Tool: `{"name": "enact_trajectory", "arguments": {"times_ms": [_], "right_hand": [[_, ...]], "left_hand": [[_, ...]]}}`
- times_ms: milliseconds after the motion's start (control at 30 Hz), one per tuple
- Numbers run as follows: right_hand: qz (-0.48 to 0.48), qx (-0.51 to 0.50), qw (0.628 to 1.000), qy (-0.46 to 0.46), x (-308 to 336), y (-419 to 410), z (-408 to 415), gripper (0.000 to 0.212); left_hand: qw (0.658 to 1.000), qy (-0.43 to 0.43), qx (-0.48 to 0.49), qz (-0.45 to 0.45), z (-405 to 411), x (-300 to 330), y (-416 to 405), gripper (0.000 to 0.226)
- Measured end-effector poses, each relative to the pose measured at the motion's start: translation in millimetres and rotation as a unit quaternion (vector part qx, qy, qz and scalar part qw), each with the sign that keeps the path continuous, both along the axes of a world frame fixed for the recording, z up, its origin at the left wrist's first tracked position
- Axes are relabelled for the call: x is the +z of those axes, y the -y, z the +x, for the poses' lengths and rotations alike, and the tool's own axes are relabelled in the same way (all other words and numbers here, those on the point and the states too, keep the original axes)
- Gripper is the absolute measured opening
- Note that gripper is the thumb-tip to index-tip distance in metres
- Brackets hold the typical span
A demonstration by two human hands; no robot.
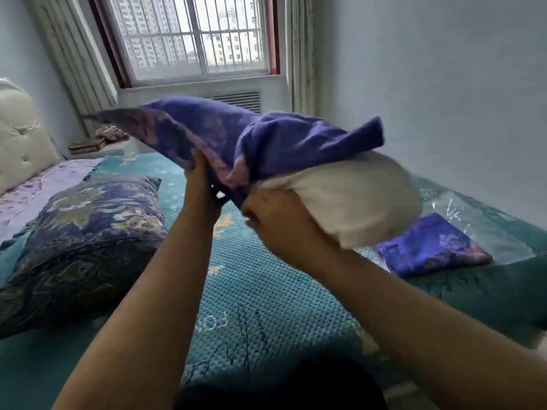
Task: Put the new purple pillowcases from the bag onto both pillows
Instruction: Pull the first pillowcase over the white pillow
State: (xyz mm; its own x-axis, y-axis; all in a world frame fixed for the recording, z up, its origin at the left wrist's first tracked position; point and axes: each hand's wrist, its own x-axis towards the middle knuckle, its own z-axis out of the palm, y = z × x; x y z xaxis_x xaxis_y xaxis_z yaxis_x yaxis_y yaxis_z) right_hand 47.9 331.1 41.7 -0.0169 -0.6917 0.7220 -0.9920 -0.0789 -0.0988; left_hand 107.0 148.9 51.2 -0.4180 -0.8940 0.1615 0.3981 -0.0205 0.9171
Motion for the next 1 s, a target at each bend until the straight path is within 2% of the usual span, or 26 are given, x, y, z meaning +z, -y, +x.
{"name": "enact_trajectory", "arguments": {"times_ms": [33,67,100,167,233,300,367,400,433,467,500,533,567,600,667,733,767,800,833,900,933,967,1000], "right_hand": [[0.083,0.064,0.992,0.070,-6,-3,20,0.021],[0.148,0.105,0.977,0.115,-11,-7,34,0.023],[0.172,0.120,0.970,0.122,-14,-9,39,0.023],[0.139,0.097,0.977,0.127,-21,-3,27,0.023],[0.131,-0.001,0.982,0.135,-36,18,-8,0.027],[0.246,-0.093,0.950,0.168,-67,35,-43,0.050],[0.356,-0.124,0.905,0.195,-101,38,-60,0.064],[0.370,-0.133,0.901,0.185,-116,38,-63,0.066],[0.363,-0.138,0.905,0.174,-128,38,-64,0.066],[0.340,-0.140,0.913,0.175,-135,38,-64,0.065],[0.312,-0.142,0.922,0.183,-140,38,-63,0.065],[0.283,-0.137,0.930,0.192,-143,37,-64,0.065],[0.246,-0.126,0.936,0.217,-147,36,-65,0.063],[0.198,-0.106,0.938,0.263,-151,34,-66,0.058],[0.060,-0.082,0.915,0.391,-159,28,-64,0.036],[-0.018,-0.130,0.887,0.443,-166,19,-60,0.015],[-0.018,-0.110,0.860,0.499,-166,14,-60,0.021],[-0.007,-0.056,0.836,0.546,-171,11,-66,0.036],[-0.003,-0.014,0.780,0.626,-175,8,-73,0.052],[0.016,0.001,0.695,0.719,-172,5,-88,0.079],[0.005,0.006,0.681,0.732,-169,3,-94,0.089],[-0.048,0.007,0.636,0.770,-160,3,-100,0.087],[-0.063,-0.009,0.672,0.738,-157,4,-109,0.076]], "left_hand": [[0.998,0.016,-0.027,0.052,9,-17,12,0.077],[0.994,0.037,-0.043,0.092,19,-33,20,0.096],[0.989,0.069,-0.034,0.124,31,-49,24,0.103],[0.984,0.128,0.013,0.122,46,-77,30,0.085],[0.981,0.189,0.038,0.030,49,-97,24,0.062],[0.957,0.275,0.003,-0.093,46,-114,16,0.073],[0.906,0.367,-0.074,-0.196,41,-129,4,0.090],[0.869,0.415,-0.111,-0.246,36,-137,-4,0.098],[0.816,0.475,-0.129,-0.303,30,-145,-12,0.105],[0.752,0.537,-0.133,-0.359,25,-152,-20,0.106],[0.700,0.581,-0.113,-0.400,21,-158,-27,0.097],[0.686,0.594,-0.070,-0.414,18,-162,-31,0.079],[0.703,0.583,-0.014,-0.406,18,-160,-36,0.059],[0.734,0.560,0.048,-0.380,20,-156,-42,0.046],[0.792,0.491,0.135,-0.337,19,-139,-63,0.031],[0.824,0.426,0.134,-0.349,9,-118,-96,0.016],[0.833,0.405,0.114,-0.360,2,-110,-116,0.013],[0.837,0.397,0.082,-0.368,-7,-108,-135,0.012],[0.835,0.405,0.043,-0.369,-13,-113,-152,0.012],[0.817,0.446,-0.028,-0.363,-19,-137,-168,0.010],[0.800,0.471,-0.051,-0.368,-18,-153,-170,0.011],[0.788,0.482,-0.059,-0.379,-17,-167,-171,0.012],[0.786,0.477,-0.058,-0.389,-14,-176,-173,0.012]]}}
